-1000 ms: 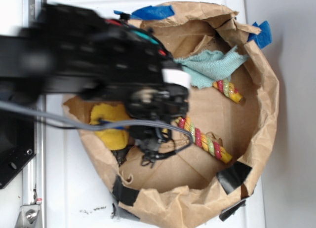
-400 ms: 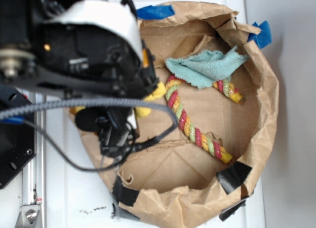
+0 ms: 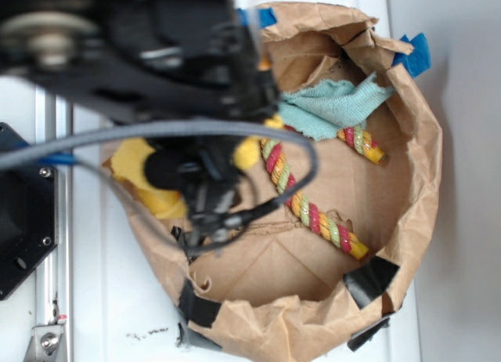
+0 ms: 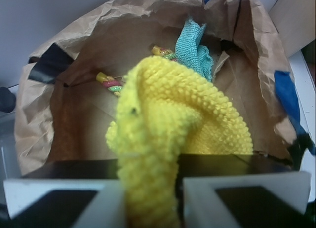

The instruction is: Grab the yellow cloth.

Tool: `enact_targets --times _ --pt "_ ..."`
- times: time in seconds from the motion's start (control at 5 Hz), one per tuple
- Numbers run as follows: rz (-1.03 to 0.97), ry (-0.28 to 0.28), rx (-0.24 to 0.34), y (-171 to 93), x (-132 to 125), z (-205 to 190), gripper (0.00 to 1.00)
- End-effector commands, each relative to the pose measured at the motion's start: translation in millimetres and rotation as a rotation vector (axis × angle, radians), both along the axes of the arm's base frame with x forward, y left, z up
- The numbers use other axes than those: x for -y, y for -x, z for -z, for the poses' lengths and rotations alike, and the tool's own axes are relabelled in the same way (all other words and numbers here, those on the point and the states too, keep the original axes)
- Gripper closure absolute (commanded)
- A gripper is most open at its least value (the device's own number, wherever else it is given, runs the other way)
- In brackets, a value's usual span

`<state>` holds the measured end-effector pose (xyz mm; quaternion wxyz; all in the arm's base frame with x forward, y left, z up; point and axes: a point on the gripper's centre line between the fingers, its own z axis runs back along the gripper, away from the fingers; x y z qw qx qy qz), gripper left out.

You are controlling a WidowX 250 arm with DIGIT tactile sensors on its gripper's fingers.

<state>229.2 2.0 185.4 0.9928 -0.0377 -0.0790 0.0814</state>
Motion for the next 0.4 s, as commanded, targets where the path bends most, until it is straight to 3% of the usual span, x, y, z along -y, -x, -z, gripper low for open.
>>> enact_targets --times 0.0,0.2 --pt "-0.051 0.014 0.033 -21.8 -11.3 -10.3 1.0" --pt "-0.047 0.007 0.036 -23.8 -11.9 -9.5 1.0"
